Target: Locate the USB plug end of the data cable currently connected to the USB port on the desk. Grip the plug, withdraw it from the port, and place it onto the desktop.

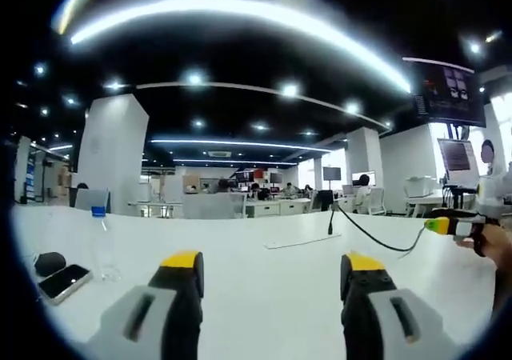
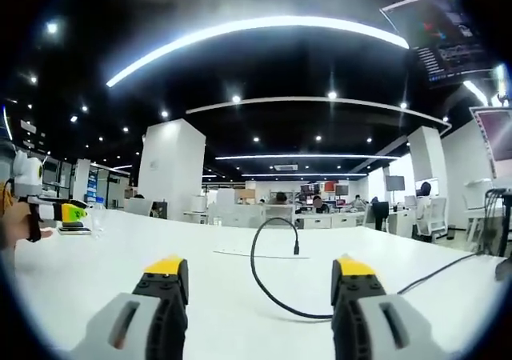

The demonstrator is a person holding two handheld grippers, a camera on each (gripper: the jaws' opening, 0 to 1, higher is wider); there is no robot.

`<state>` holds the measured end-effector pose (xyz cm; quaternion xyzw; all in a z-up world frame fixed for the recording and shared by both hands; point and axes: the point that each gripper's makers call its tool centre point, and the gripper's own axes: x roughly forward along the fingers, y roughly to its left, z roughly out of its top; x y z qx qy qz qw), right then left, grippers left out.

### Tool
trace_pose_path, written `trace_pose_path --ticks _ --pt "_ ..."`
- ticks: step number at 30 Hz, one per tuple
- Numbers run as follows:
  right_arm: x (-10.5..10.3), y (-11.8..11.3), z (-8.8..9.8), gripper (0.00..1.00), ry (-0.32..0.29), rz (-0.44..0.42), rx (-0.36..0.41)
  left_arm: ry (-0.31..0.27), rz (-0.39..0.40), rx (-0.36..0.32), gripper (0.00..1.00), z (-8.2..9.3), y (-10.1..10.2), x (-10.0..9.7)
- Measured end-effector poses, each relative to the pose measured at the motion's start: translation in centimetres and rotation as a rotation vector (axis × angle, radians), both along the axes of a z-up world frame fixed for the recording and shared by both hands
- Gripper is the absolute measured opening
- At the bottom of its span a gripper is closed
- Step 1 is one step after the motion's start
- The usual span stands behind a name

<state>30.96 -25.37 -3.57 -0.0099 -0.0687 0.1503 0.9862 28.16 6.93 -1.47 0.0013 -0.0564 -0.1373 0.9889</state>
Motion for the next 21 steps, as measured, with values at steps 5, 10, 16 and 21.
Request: trace_pose_path --ticks 5,10,16,21 --pt "0.0 -0.2 0.2 0.72 -0.014 0.007 -0.005 -0.009 -0.005 0.032 0.69 0.5 -0.1 0.1" --pt "-0.1 -0.8 0.0 0.71 -0.008 0.006 0.008 0.001 -0.019 0.027 0.69 0.7 0.0 0.6" --pt "-0.1 -1.8 0.3 0.7 -0.013 -0.012 -0.01 0.004 -0.034 0.096 0.7 0.8 0.1 1.1" --pt "0.1 -2.1 0.4 0.69 -0.013 -0.012 -0.013 -0.002 -0.044 0.109 0.7 1.1 0.2 1.7"
